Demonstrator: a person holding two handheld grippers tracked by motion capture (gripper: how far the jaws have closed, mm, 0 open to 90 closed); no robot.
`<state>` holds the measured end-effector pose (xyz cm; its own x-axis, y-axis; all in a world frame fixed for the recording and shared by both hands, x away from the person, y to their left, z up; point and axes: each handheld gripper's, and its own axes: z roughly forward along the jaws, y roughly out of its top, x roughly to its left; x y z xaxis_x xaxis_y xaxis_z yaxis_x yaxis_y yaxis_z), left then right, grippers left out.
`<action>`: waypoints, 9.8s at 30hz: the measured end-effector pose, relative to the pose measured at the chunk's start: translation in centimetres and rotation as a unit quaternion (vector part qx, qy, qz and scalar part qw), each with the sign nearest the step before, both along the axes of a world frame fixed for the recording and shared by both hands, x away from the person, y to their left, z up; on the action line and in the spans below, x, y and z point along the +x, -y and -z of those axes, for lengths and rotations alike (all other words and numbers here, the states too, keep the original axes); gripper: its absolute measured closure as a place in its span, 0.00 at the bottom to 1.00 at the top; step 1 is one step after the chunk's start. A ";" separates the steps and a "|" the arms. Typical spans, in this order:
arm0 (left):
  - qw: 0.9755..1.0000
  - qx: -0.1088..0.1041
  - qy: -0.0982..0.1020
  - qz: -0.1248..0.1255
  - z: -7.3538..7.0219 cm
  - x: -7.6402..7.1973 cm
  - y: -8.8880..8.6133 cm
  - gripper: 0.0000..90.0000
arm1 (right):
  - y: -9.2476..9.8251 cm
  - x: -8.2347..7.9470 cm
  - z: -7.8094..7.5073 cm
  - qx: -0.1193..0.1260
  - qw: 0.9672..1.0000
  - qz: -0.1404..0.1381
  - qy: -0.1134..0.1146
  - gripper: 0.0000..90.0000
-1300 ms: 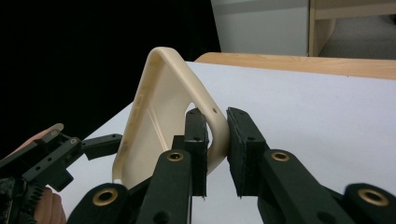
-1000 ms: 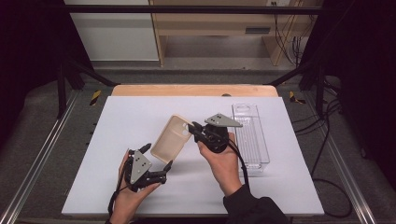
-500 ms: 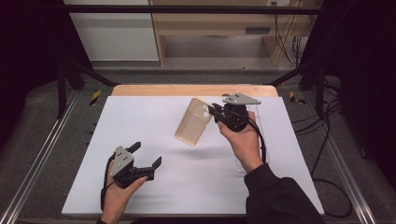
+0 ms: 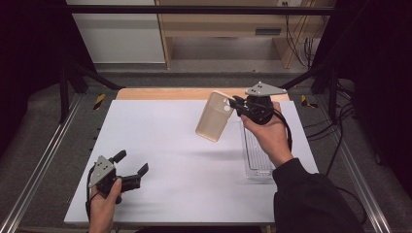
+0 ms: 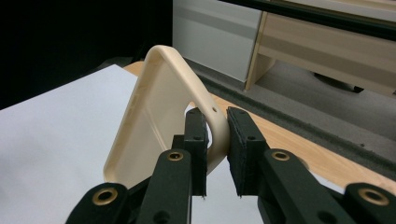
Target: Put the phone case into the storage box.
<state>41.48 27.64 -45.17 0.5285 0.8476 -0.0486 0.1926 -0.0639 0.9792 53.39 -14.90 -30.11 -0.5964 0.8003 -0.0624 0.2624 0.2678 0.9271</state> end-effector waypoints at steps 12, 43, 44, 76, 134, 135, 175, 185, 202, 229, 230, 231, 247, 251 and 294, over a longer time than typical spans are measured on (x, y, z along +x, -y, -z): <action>1.000 -0.009 -0.005 0.010 0.6 0.0 -1.3 0.04 | 2.4 1.2 -2.0 0.003 1.000 0.011 0.005 0.87; 1.000 -0.014 -0.016 0.015 1.3 0.6 -1.2 0.04 | 8.8 2.1 -3.3 0.015 0.998 0.046 0.027 0.87; 1.000 -0.014 -0.016 0.015 1.3 0.6 -1.2 0.04 | 8.8 2.1 -3.3 0.015 0.998 0.046 0.027 0.87; 0.999 -0.007 -0.015 0.043 1.3 0.8 -0.9 0.04 | 12.6 2.6 -2.8 -0.031 0.997 0.069 0.034 0.87; 0.999 -0.010 -0.013 0.036 1.3 0.8 -1.4 0.04 | 12.6 5.4 3.5 -0.124 0.990 0.072 0.017 0.87; 0.999 -0.010 -0.014 0.035 1.3 0.8 -1.4 0.04 | 12.6 5.4 3.6 -0.125 0.989 0.072 0.016 0.87; 1.000 -0.012 -0.011 0.025 1.1 0.7 -1.9 0.04 | 11.9 6.2 4.1 -0.149 0.986 0.067 0.034 0.87; 0.999 -0.009 -0.012 0.029 1.2 0.7 -1.7 0.04 | 11.5 6.5 4.4 -0.154 0.985 0.066 0.036 0.87; 0.999 -0.011 -0.012 0.030 1.2 0.7 -1.6 0.04 | 10.3 7.4 6.0 -0.164 0.983 0.075 0.030 0.87; 1.000 -0.008 -0.010 0.025 1.1 0.7 -1.7 0.04 | 9.1 8.4 7.0 -0.131 0.981 0.137 0.043 0.86; 1.000 -0.008 -0.010 0.025 1.1 0.7 -1.7 0.04 | 9.0 8.4 7.0 -0.130 0.981 0.140 0.041 0.86; 1.000 -0.008 -0.009 0.025 1.1 0.7 -1.8 0.04 | 8.9 8.5 7.0 -0.128 0.980 0.145 0.041 0.86; 1.000 -0.010 -0.008 0.025 1.1 0.7 -1.8 0.04 | 8.4 8.8 7.1 -0.119 0.979 0.159 0.044 0.85; 1.000 -0.010 -0.008 0.025 1.0 0.7 -1.8 0.04 | 8.3 8.9 7.0 -0.114 0.979 0.163 0.044 0.85; 1.000 -0.014 -0.006 0.026 1.0 0.7 -1.8 0.04 | 7.4 10.0 7.9 -0.052 0.981 0.185 0.026 0.82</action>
